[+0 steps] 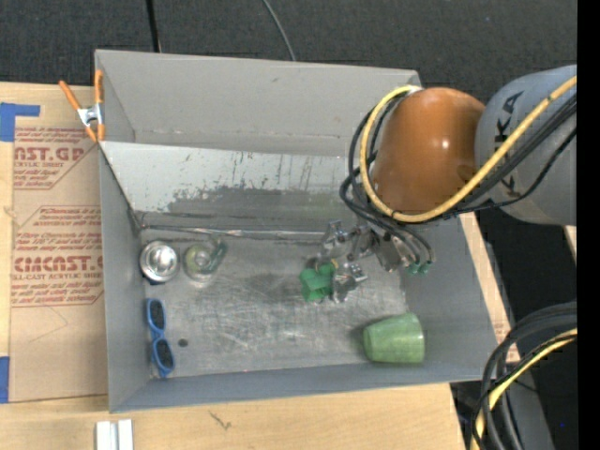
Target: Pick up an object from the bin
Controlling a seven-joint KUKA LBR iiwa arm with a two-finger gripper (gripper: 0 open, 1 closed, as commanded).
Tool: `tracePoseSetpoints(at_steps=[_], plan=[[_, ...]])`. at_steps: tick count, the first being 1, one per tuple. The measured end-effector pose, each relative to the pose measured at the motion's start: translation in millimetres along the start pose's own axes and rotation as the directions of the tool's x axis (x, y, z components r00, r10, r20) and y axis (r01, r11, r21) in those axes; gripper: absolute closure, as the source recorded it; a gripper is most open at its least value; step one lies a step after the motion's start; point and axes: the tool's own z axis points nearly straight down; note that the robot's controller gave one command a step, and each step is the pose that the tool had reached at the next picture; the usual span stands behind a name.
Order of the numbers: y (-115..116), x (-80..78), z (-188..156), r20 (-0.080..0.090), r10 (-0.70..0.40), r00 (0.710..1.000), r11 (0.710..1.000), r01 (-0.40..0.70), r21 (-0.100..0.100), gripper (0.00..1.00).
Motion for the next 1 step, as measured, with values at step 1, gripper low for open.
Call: tracePoseSetpoints(at_steps=[1], plan=[[-12.4,-8.0,-44.1,-0.002,0.003,1.0,1.0,-0.003,0.0,1.0]])
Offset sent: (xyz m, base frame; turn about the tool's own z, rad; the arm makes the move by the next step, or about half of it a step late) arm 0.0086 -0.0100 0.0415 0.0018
